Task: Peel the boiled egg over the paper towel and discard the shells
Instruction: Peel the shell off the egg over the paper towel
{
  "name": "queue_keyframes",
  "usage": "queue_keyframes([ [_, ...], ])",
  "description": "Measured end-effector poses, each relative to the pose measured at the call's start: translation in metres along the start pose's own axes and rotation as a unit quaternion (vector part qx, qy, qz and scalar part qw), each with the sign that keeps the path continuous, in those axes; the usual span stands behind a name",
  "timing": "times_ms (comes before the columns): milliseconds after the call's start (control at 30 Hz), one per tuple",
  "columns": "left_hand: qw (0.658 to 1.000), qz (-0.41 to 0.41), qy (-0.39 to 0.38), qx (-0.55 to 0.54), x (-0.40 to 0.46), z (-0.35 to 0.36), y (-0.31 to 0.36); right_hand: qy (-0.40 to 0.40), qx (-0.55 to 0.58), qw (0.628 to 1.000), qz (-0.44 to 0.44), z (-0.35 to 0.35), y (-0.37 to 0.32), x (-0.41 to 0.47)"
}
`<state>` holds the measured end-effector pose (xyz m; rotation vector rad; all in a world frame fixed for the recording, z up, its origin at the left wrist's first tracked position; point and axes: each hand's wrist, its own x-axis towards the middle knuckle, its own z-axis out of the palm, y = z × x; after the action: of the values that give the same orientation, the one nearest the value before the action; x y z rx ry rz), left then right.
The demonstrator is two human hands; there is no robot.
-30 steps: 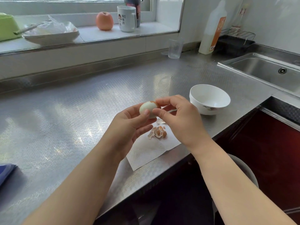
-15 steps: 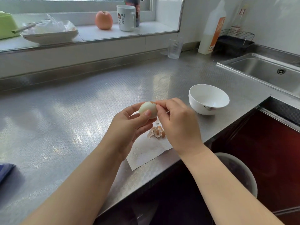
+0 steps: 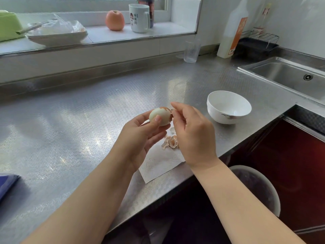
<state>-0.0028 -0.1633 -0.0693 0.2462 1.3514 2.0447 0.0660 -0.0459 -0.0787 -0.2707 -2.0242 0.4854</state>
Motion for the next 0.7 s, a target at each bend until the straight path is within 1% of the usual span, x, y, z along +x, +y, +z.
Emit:
queue_keyframes([
  [100, 0.999, -0.016, -0.006, -0.030, 0.001, -0.001, 0.000, 0.008, 0.043, 0.999, 0.013, 0.000, 0.000, -0.002],
  [200, 0.998, -0.024, 0.007, -0.058, 0.002, -0.002, 0.002, 0.023, 0.097, 0.994, 0.037, -0.002, -0.002, -0.004],
  [267, 0.997, -0.023, 0.020, -0.068, 0.003, -0.003, 0.004, 0.013, 0.134, 0.989, 0.061, -0.005, -0.004, -0.006],
  [300, 0.997, -0.021, 0.027, -0.068, 0.003, -0.003, 0.005, -0.008, 0.148, 0.986, 0.076, -0.007, -0.004, -0.007],
  [367, 0.997, -0.020, 0.040, -0.064, 0.003, -0.004, 0.006, -0.086, 0.142, 0.980, 0.108, -0.011, -0.003, -0.009],
  [433, 0.997, -0.018, 0.044, -0.066, 0.003, -0.003, 0.006, -0.167, 0.092, 0.974, 0.125, -0.012, 0.002, -0.012],
  [467, 0.997, -0.016, 0.041, -0.068, 0.002, -0.003, 0.006, -0.192, 0.068, 0.970, 0.129, -0.011, 0.005, -0.013],
  [567, 0.997, -0.009, 0.030, -0.068, 0.002, -0.002, 0.005, -0.250, 0.031, 0.957, 0.142, -0.010, 0.013, -0.010],
  [633, 0.997, -0.009, 0.025, -0.066, 0.002, -0.003, 0.004, -0.285, 0.039, 0.947, 0.146, -0.011, 0.014, -0.007],
  [667, 0.998, -0.009, 0.022, -0.064, 0.002, -0.003, 0.004, -0.282, 0.057, 0.945, 0.156, -0.012, 0.013, -0.004],
  [700, 0.998, -0.010, 0.018, -0.061, 0.002, -0.004, 0.004, -0.259, 0.084, 0.947, 0.171, -0.014, 0.011, -0.002],
])
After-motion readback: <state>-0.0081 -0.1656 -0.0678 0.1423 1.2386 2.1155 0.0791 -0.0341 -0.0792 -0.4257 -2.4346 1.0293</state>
